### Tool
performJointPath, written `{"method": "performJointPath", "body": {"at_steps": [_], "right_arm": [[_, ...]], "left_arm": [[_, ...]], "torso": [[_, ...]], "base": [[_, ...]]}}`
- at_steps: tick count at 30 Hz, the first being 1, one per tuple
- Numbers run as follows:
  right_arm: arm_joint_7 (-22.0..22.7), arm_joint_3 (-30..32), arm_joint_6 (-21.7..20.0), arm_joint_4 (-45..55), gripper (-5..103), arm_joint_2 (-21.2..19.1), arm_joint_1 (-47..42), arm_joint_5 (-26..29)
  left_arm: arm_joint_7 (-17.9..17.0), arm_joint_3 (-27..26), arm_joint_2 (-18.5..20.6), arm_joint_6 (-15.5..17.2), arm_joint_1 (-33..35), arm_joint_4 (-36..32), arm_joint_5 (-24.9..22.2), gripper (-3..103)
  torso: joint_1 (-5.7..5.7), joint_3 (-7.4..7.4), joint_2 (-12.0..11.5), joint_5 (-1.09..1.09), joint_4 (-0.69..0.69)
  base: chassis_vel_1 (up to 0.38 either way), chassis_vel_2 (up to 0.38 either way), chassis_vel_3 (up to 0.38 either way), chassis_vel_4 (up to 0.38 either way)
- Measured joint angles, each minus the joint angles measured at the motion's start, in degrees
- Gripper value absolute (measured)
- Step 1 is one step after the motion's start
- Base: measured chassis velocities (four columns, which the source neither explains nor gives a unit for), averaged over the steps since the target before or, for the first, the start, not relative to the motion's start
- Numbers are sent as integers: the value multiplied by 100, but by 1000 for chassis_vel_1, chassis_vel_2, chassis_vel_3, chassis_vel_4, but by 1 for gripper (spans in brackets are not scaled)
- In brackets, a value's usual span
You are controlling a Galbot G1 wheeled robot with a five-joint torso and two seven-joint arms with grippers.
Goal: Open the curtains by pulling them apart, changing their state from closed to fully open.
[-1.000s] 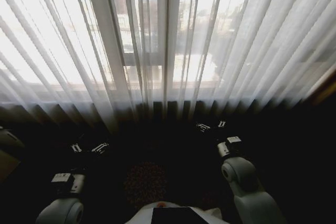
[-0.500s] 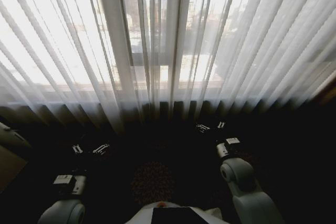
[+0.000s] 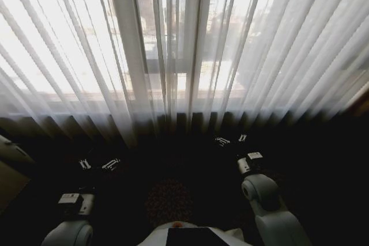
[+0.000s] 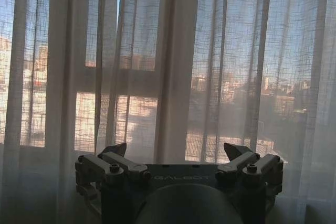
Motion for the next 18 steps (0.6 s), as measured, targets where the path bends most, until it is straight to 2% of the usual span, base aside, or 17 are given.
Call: {"method": "performJointPath", "body": {"at_steps": [5, 11, 16, 18], "right_arm": [[0, 3, 6, 3, 100, 7, -13, 0], [-2, 3, 77, -13, 100, 15, -16, 3], [-13, 2, 144, -42, 100, 15, -15, 16], [-17, 11, 40, -42, 100, 14, -8, 14]], "left_arm": [[4, -1, -7, -17, 7, 9, 6, 100], [4, -1, -11, -39, 9, 18, 10, 100], [-2, 2, -8, -42, -17, 31, 23, 100], [-5, 26, -22, -39, -47, 32, 63, 100]], "torso": [[1, 0, 0, -2, 1], [2, 0, 0, -3, 1], [12, 3, -4, -8, 1], [13, 4, -4, -4, 2]], "base": [[-17, 403, 11, -412], [-27, 541, 19, -539], [-44, 362, 50, -310], [-19, 113, 46, -101]]}}
